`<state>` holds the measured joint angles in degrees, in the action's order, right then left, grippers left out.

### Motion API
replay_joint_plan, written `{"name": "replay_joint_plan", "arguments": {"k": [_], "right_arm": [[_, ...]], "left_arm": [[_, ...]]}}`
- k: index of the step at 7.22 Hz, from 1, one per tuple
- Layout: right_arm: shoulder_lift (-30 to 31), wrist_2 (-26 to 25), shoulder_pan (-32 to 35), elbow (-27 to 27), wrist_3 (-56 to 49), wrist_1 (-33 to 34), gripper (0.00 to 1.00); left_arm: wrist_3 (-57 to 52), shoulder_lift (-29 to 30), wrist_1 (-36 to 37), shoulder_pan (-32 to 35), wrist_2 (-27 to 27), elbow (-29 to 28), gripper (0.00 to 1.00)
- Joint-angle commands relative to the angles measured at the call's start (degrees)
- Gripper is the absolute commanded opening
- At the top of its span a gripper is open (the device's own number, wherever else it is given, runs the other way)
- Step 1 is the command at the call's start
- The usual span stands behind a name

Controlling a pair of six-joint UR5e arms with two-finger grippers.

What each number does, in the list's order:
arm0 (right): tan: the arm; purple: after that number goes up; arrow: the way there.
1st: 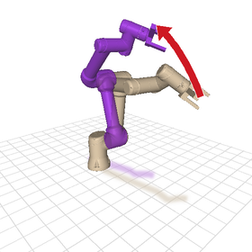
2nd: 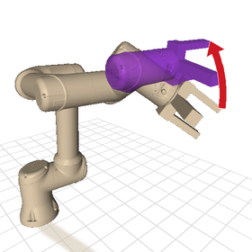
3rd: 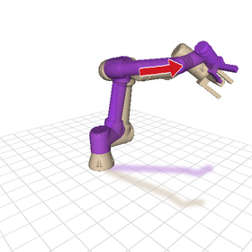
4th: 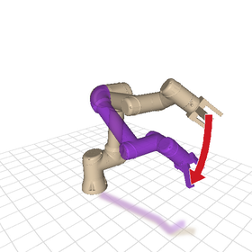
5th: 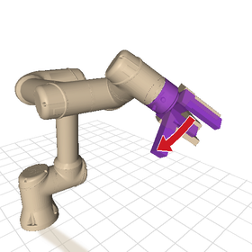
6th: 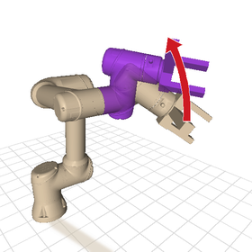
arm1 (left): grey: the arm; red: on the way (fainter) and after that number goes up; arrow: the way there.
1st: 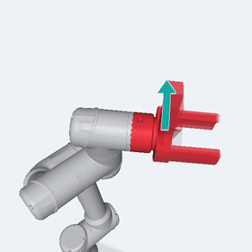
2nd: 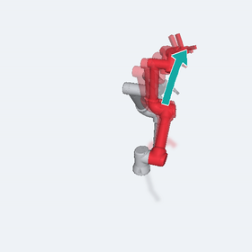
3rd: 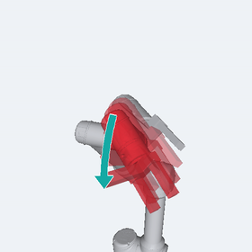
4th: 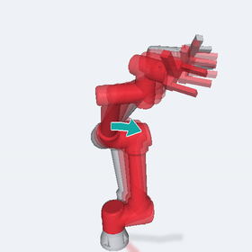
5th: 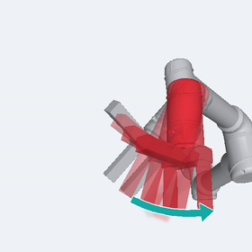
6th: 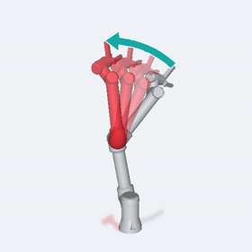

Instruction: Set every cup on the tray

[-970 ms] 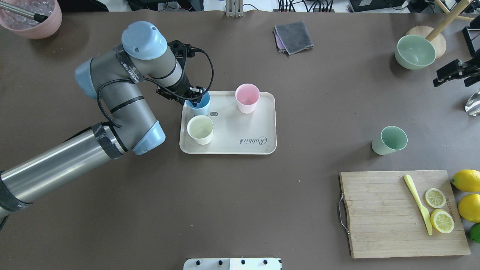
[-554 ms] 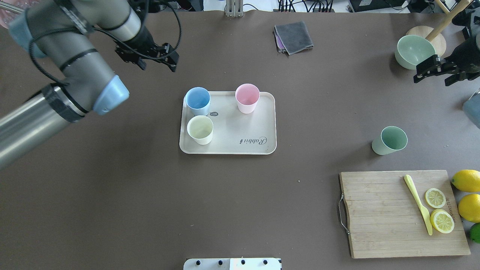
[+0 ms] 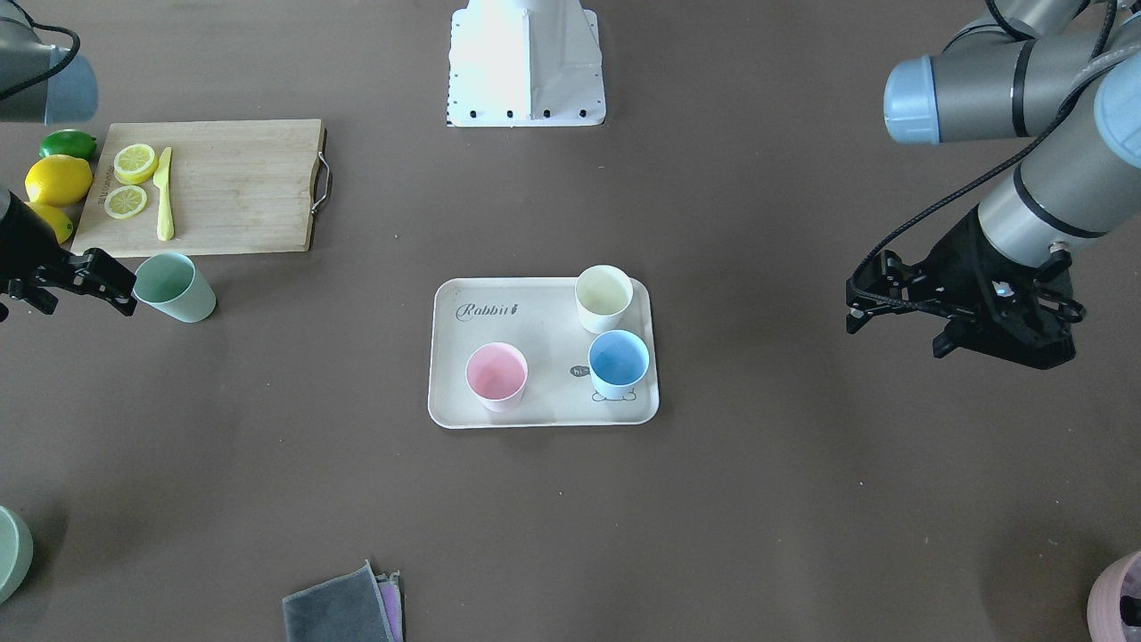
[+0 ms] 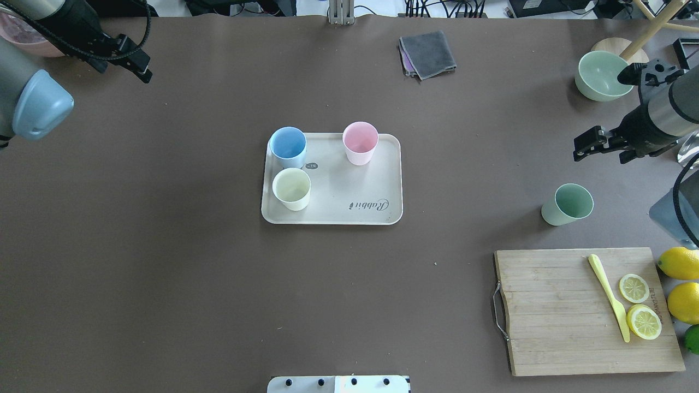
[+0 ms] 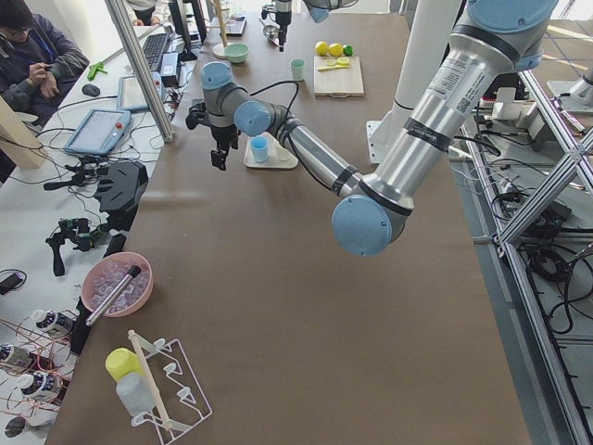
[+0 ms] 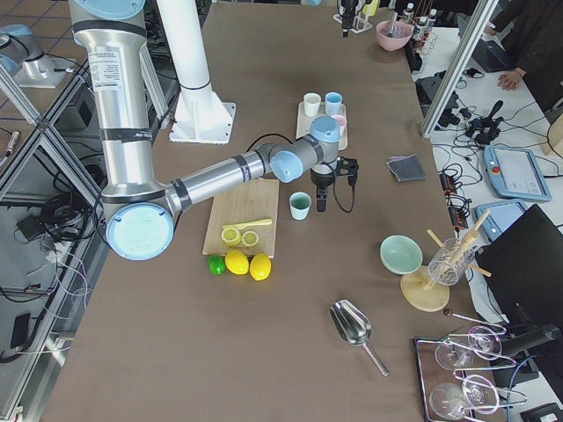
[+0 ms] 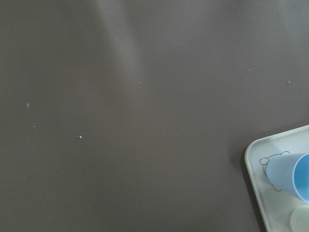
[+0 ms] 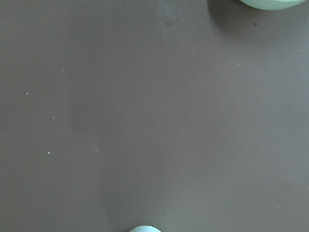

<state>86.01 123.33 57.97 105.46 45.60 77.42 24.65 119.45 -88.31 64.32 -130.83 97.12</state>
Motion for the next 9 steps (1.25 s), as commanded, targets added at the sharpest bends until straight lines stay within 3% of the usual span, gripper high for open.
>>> {"name": "replay_joint_plan", "arguments": {"k": [1, 3, 5, 7, 9], "right_arm": [[6.16, -2.83, -4.0, 0.36, 0.28, -8.32, 1.0], [7.33, -4.06, -5.23, 0.27, 0.28, -8.34, 0.97], [6.89, -6.25, -8.91, 0.18, 5.87, -9.57, 0.55], [6.62, -6.26, -9.46, 0.35, 6.08, -9.57, 0.0], [5.49, -5.3, -9.46, 2.02, 6.17, -9.4, 0.0]], "left_arm": [[-0.49, -0.62, 0.07, 0.2, 0.14, 0.17, 0.98], [-0.05, -0.97, 0.07, 0.2, 0.05, 0.52, 0.99], [-0.05, -1.06, 0.07, 0.2, 0.14, 0.52, 0.98], [-0.05, -1.06, 0.07, 0.11, 0.14, 0.52, 0.98], [-0.05, -1.06, -0.02, -0.16, 0.14, 0.44, 0.98]]}}
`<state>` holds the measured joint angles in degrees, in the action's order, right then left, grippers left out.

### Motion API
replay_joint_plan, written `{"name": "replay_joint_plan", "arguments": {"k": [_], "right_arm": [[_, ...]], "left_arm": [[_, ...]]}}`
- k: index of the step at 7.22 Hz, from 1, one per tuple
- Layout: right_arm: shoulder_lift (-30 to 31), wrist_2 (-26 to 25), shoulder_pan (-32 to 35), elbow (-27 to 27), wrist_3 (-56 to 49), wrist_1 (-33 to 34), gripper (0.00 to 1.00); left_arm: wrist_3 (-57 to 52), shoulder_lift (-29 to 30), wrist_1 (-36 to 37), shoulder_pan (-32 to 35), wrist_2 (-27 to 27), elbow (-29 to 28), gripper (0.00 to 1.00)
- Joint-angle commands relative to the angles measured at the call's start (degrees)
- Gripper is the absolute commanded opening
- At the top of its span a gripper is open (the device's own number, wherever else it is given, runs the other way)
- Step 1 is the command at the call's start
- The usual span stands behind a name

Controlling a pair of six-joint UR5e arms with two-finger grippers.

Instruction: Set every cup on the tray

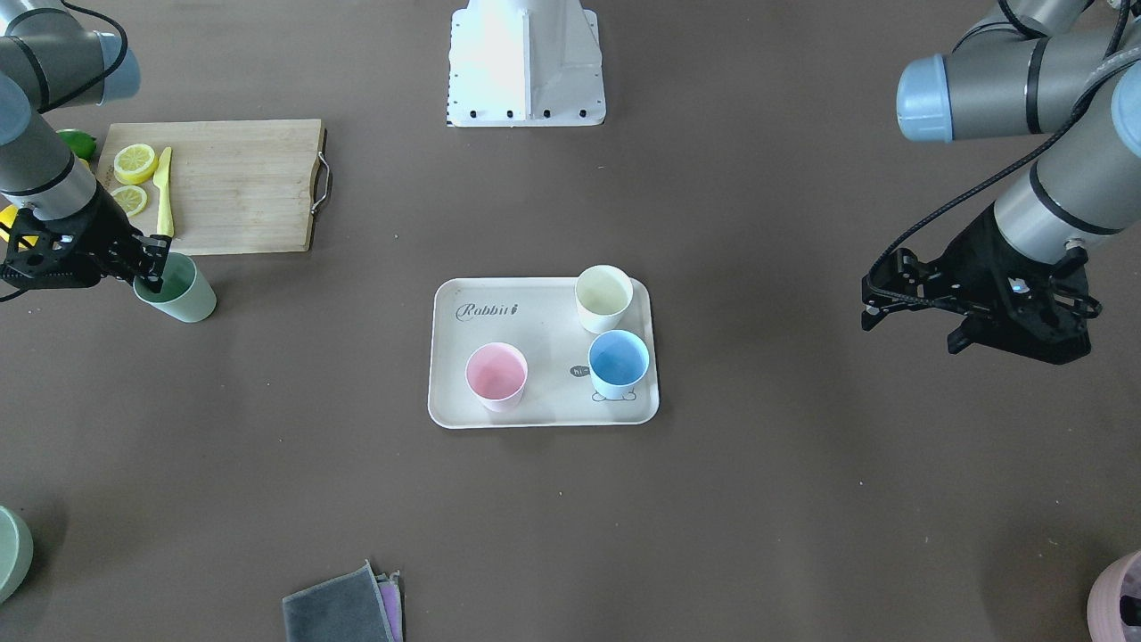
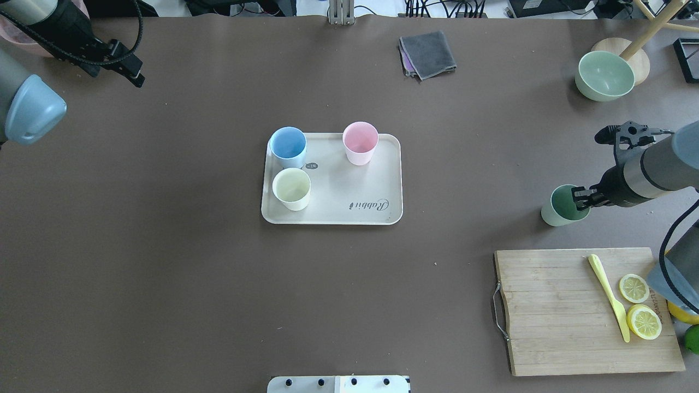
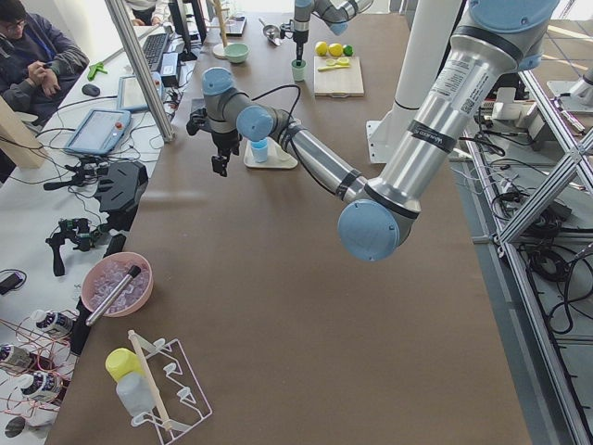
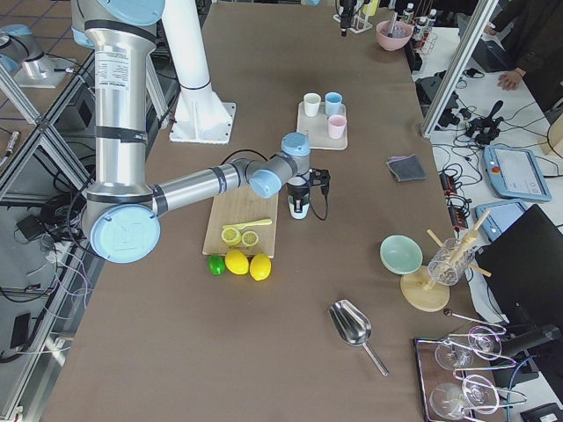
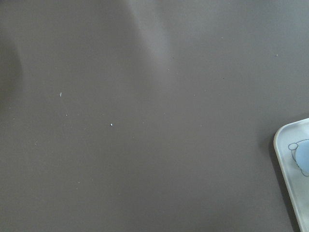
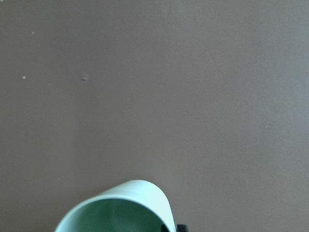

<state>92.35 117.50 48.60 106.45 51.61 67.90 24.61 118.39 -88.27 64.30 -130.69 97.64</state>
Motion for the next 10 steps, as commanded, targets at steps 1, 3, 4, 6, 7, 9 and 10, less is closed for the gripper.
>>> {"name": "replay_joint_plan", "arguments": {"k": [1, 3, 4, 6, 7, 9, 10], "right_arm": [[-3.55, 1.84, 0.01, 1.39, 3.72, 0.65, 0.0], [-14.86, 1.16, -2.43, 0.95, 20.29, 6.76, 0.0], [-20.92, -2.93, -6.54, 0.43, 25.67, 12.98, 0.0], [-30.0, -6.74, -12.18, -2.37, 32.9, 18.84, 0.0], [-33.34, -9.1, -14.3, -5.0, 35.63, 19.02, 0.0], [-37.14, -10.71, -16.33, -8.26, 36.71, 19.99, 0.0], [-37.76, -10.71, -16.34, -9.06, 36.72, 19.73, 0.0]], "left_arm": [[0.0, 0.0, -0.06, -0.14, 0.0, -0.08, 0.98], [-0.18, -2.02, -2.6, -0.31, -0.09, -0.34, 0.98], [-0.18, -2.03, -2.61, -0.31, -0.18, -0.34, 0.98], [-0.18, -2.03, -2.61, -0.31, -0.18, -0.51, 0.98], [-0.09, -2.03, -2.61, -0.31, -0.18, -0.34, 0.98], [-0.09, -2.03, -2.7, -0.4, -0.18, -0.43, 0.98], [-0.09, -2.03, -2.7, -0.4, -0.18, -0.34, 0.98]]}}
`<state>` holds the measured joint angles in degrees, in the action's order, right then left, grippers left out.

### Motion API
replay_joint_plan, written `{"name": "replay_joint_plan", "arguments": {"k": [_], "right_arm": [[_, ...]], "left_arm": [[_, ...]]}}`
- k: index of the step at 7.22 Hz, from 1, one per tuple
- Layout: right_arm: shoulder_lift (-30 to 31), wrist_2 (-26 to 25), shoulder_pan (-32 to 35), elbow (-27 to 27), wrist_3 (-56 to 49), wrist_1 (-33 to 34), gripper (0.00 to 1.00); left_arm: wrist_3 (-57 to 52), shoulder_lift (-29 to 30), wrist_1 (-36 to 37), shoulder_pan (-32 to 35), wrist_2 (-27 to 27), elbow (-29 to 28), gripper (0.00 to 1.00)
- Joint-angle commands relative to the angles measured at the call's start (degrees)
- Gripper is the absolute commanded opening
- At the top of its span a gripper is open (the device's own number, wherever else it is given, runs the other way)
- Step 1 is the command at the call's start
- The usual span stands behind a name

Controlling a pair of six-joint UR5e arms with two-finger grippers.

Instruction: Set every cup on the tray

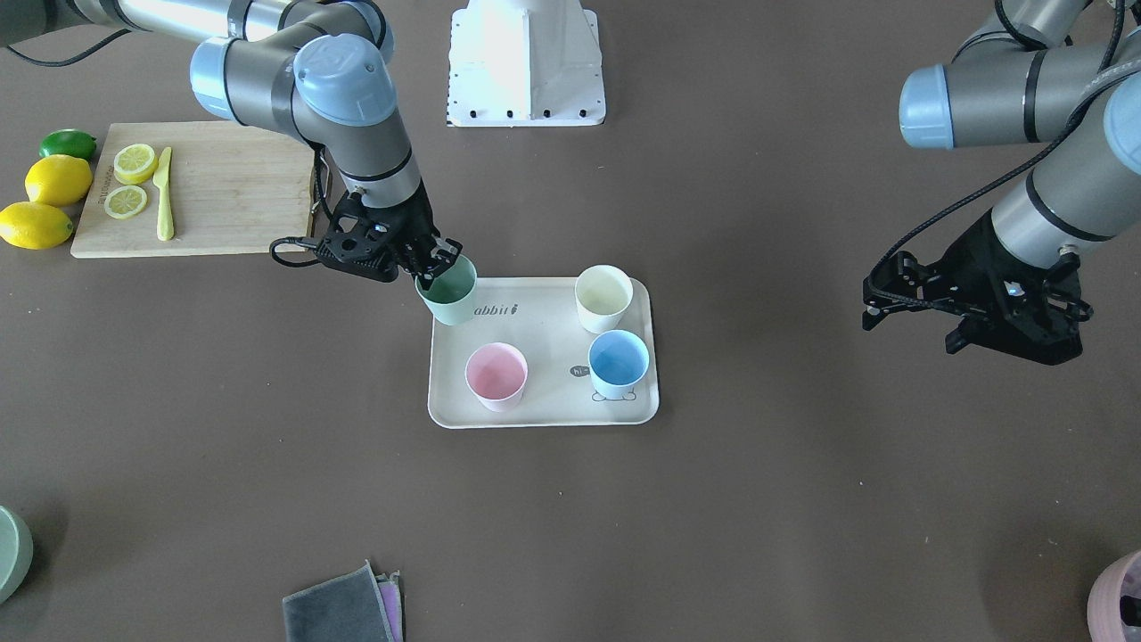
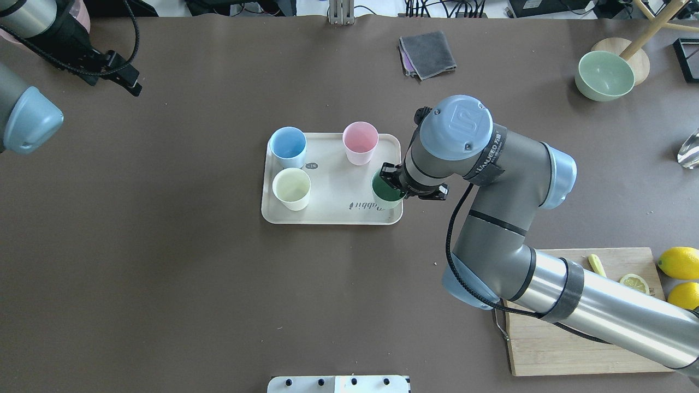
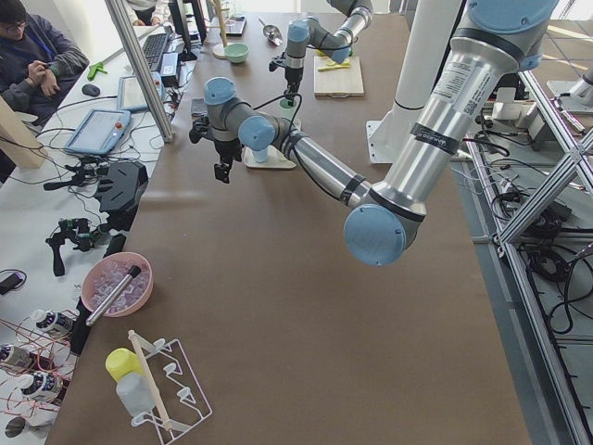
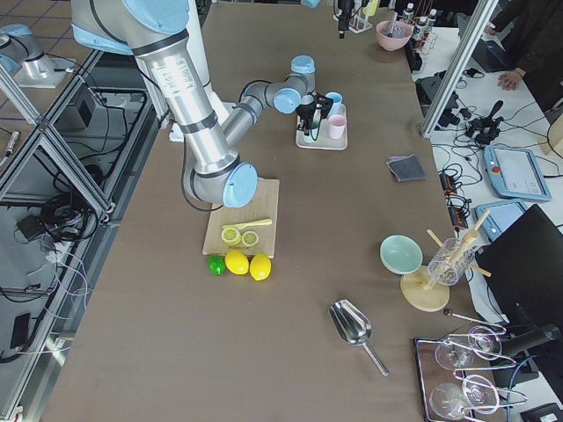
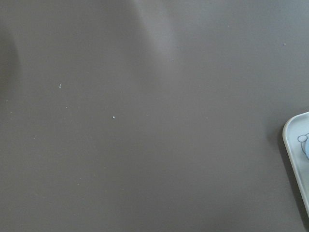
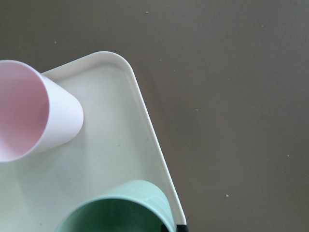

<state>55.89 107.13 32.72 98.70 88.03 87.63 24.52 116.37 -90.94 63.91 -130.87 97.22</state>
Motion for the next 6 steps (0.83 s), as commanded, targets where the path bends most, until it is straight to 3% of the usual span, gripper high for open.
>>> {"name": "replay_joint_plan", "arguments": {"k": [1, 2, 4, 6], "right_arm": [[-2.01, -0.35, -0.46, -2.1, 0.3, -0.18, 0.59], [-2.36, -0.61, -0.46, -2.28, 0.3, 0.08, 1.0], [-2.11, 1.57, 3.37, -0.71, -1.18, 0.43, 1.0], [0.86, 9.63, 13.81, 3.05, -15.69, 7.68, 1.0]], "left_arm": [[-0.17, -0.09, -0.03, -0.02, 0.0, -0.01, 0.98], [-0.35, -0.52, -0.03, -0.02, 0.0, 0.16, 0.98], [-0.52, -1.4, 0.14, 0.51, 0.17, 0.34, 0.98], [-6.1, -4.9, 0.41, 5.4, 0.26, 1.48, 0.98]]}}
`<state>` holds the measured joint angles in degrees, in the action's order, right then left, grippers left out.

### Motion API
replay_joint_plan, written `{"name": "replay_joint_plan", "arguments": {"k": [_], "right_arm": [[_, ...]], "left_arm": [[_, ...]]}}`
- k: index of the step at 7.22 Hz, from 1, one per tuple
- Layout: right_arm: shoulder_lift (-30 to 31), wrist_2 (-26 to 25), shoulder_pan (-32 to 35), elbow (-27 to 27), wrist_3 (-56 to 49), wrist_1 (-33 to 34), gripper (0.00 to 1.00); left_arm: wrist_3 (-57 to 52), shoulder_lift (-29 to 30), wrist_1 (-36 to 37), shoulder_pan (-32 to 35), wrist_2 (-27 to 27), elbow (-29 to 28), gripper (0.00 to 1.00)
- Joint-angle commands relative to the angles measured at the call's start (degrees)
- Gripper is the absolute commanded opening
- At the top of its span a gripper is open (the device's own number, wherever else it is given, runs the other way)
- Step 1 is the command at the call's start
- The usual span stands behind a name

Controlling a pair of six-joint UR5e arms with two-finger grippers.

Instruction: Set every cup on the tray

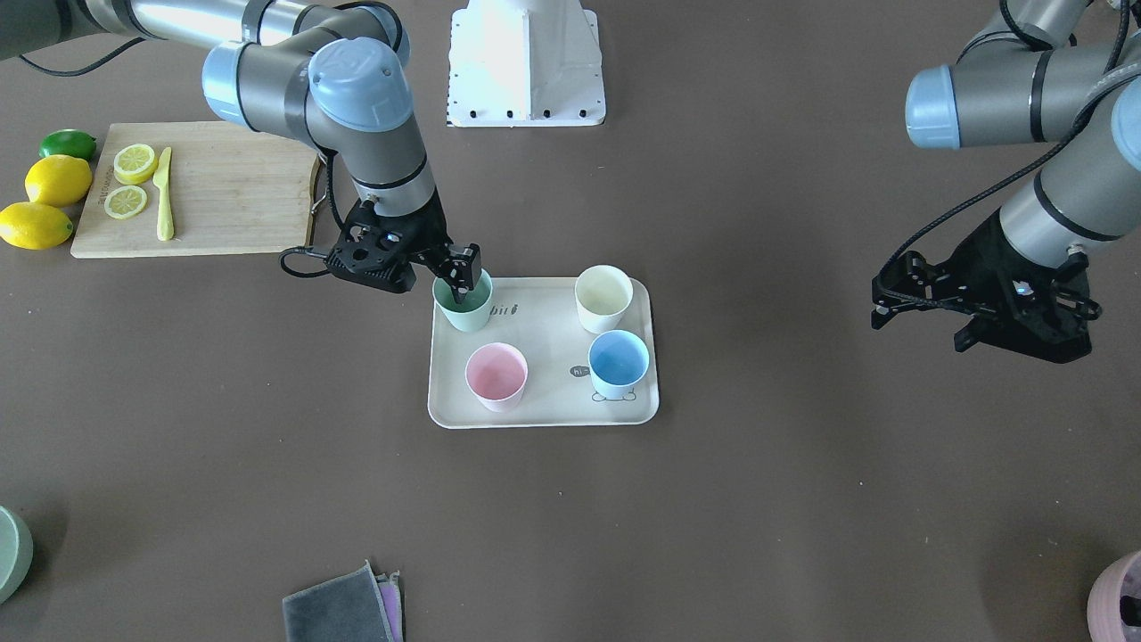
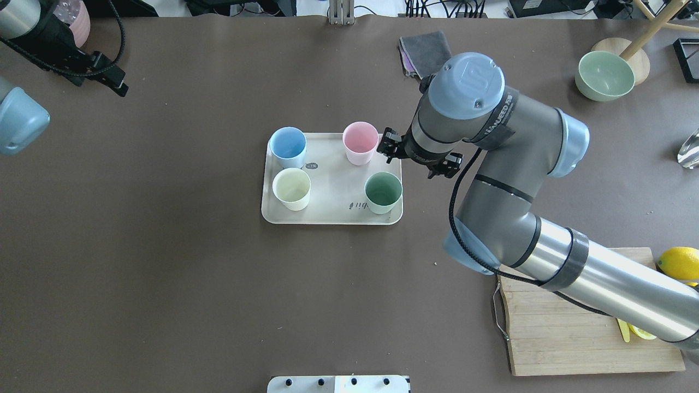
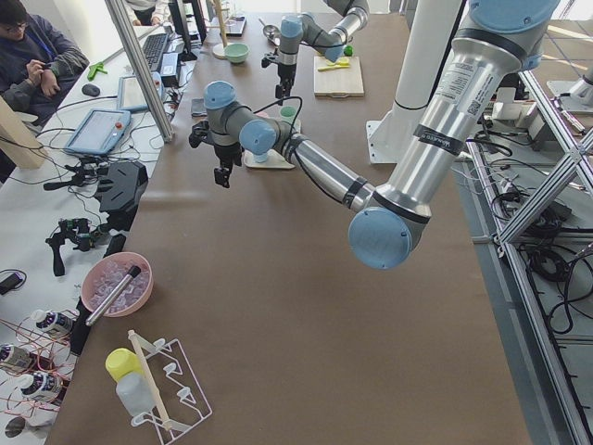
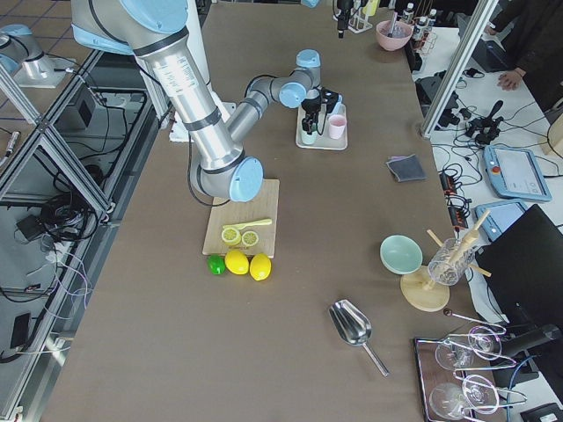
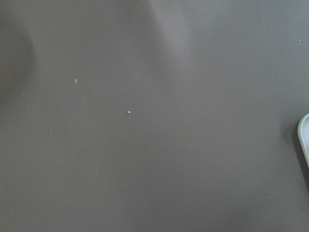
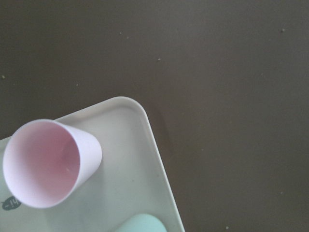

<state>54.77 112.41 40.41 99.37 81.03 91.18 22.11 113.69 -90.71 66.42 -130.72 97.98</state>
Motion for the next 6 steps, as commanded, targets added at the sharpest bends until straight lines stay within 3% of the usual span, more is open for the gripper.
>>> {"name": "replay_joint_plan", "arguments": {"k": [1, 3, 4, 6], "right_arm": [[8.27, 6.23, 12.17, 6.15, -19.84, 4.88, 1.0], [22.15, 13.07, 26.14, 8.91, -46.36, 4.88, 1.0], [28.57, 13.45, 32.04, 8.57, -59.02, 4.88, 1.0], [39.83, 16.85, 44.7, 7.87, -78.41, 5.32, 1.0]], "left_arm": [[-10.0, -6.16, 0.44, 7.72, 0.03, 2.11, 0.99], [-22.84, -14.95, 0.53, 14.93, -0.58, 4.14, 0.99], [-27.51, -17.69, 1.14, 17.49, -0.76, 4.32, 0.99], [-27.82, -22.62, 1.41, 18.92, -0.85, 4.85, 0.99]]}}
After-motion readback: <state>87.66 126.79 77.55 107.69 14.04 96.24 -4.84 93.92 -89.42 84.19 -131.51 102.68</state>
